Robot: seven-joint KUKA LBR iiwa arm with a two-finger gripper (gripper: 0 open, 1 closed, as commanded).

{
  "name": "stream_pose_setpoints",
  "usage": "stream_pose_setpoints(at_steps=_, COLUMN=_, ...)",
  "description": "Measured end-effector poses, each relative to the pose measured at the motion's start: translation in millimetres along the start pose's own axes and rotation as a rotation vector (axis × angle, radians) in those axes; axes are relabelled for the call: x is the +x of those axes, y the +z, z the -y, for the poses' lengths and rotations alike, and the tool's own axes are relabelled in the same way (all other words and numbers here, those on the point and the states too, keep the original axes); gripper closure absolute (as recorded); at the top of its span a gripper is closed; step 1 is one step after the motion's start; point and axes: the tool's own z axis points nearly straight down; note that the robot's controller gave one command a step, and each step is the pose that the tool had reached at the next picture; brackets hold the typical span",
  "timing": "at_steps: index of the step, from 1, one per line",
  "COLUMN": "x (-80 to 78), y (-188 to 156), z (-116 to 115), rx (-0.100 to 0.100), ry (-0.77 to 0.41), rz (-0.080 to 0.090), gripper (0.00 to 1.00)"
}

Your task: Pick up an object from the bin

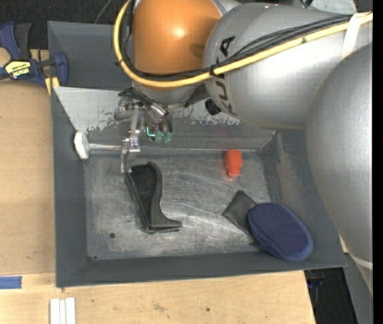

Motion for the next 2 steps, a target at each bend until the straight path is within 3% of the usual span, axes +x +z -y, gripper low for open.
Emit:
stream_pose_setpoints(at_steps=1, x=48.5, y=100, z=23, rx=0.001, ry=-0.047, rz=-0.003, gripper=0.0)
stream_pose_setpoints(at_steps=2, x=86.5, y=138, z=105, rx=-0.014, ry=-0.278, rz=0.046, gripper=0.0)
